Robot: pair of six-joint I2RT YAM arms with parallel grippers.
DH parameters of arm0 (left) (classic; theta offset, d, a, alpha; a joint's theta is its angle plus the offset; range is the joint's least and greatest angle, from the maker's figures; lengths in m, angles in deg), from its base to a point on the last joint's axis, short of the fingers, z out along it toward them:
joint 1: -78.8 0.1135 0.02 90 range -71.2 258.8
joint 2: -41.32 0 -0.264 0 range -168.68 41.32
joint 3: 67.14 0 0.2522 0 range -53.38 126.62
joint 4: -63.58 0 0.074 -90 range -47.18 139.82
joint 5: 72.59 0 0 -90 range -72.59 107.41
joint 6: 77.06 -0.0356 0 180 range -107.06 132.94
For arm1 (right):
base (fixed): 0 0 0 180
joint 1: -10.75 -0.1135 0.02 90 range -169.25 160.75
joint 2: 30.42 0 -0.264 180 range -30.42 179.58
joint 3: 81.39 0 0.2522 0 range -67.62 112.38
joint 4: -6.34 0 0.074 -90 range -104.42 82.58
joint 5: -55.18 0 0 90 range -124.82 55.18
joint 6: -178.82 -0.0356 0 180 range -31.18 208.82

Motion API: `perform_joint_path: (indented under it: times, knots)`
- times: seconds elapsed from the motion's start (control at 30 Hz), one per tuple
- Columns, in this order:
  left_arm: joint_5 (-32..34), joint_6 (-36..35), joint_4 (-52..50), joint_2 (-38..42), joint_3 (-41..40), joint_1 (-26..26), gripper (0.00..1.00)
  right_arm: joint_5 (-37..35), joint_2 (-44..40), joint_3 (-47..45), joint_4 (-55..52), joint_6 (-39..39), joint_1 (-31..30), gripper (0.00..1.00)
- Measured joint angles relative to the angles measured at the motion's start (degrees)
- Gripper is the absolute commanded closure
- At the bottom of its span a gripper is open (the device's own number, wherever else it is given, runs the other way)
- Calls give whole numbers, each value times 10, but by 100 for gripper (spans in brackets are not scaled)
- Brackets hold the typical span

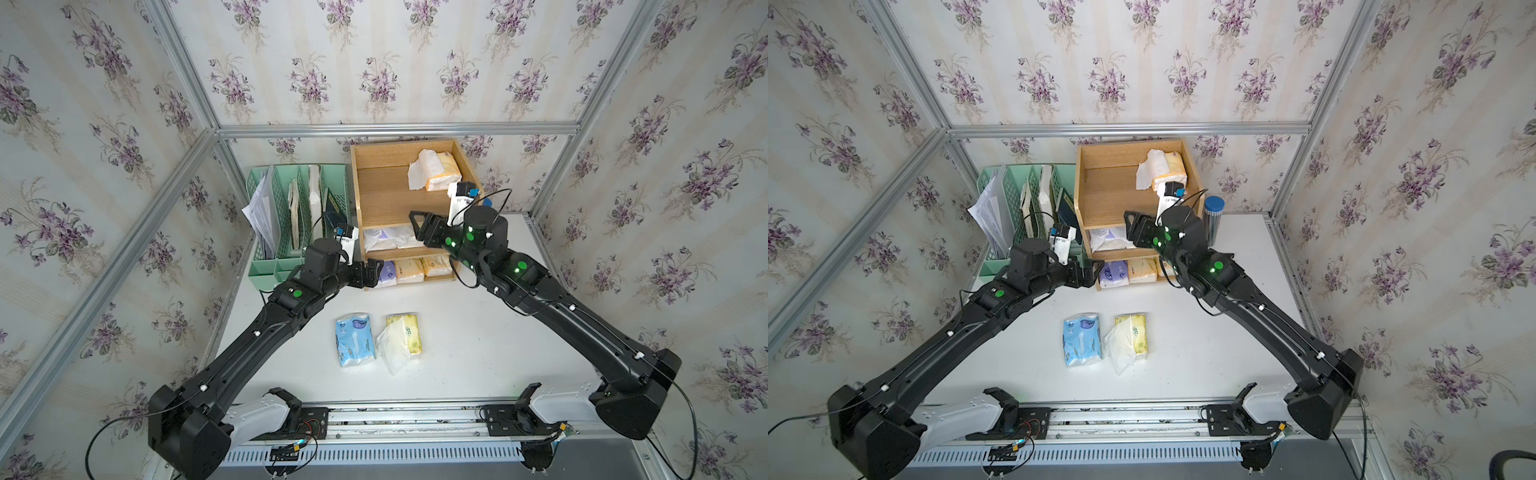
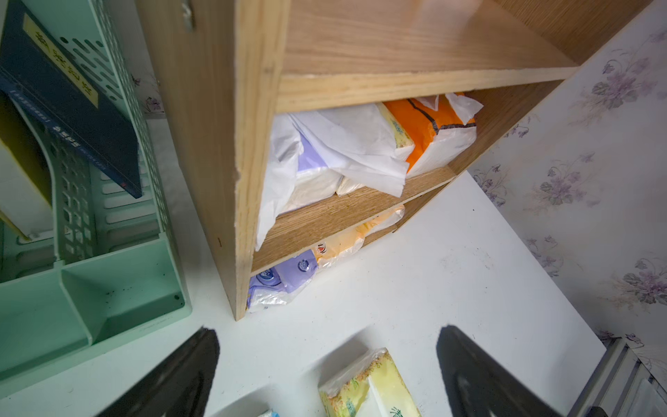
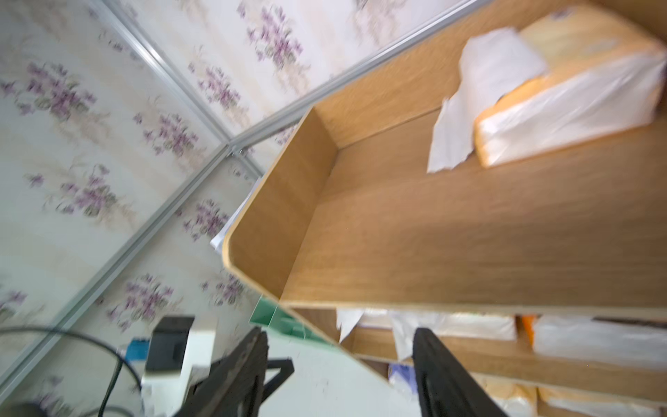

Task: Remove the tissue boxes from the shelf
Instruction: Pick up a box of tissues from the shelf.

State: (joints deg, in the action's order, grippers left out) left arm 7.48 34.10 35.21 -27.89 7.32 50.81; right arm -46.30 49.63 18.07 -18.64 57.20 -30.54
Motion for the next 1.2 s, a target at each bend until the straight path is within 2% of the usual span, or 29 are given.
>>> perform_joint_path:
  times: [0.2,0.47,0.87,0.97,1.2]
  knots:
    - [-23,-1,19,-42,16,0,1,-33,92,88,-11,-19,66,24]
    - [-41,-2,20,-46,15,0,1,-57,197,181,-19,-30,119,23]
    - [-77,4,29,-52,-16,-1,1,-98,295,264,-21,-31,132,24]
    - [-81,3,29,-50,-23,-1,1,-102,311,278,-17,-29,132,30]
    - [-81,3,29,-38,-35,-1,1,-89,323,282,-2,-33,132,65]
